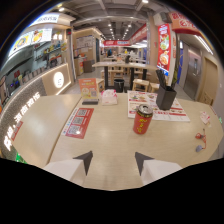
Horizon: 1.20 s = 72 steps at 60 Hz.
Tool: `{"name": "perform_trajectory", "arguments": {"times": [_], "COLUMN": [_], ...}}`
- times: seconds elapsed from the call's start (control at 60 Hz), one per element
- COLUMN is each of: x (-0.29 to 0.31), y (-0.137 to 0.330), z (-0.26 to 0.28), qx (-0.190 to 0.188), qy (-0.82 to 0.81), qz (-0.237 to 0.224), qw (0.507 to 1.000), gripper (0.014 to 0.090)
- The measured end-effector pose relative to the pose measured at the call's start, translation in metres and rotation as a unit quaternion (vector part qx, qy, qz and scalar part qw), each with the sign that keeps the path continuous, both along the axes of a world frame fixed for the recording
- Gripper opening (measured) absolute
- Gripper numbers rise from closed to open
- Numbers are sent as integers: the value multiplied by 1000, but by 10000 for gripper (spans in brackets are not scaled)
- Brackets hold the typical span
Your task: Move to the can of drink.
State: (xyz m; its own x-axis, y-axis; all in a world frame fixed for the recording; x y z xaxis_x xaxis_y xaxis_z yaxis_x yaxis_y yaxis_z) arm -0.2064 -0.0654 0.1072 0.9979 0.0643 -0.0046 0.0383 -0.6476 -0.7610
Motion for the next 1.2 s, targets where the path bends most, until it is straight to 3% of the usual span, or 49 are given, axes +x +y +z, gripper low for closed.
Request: {"name": "perform_trajectory", "arguments": {"times": [0.433, 0.833, 1.2], "x": [53, 98, 101], "y": [7, 94, 140], "z": [-18, -46, -55], "qx": [-2, 31, 30], "qy": [-15, -37, -32], "qz": [0, -4, -15], "qw": [1000, 999, 999], "gripper": [843, 843, 845]}}
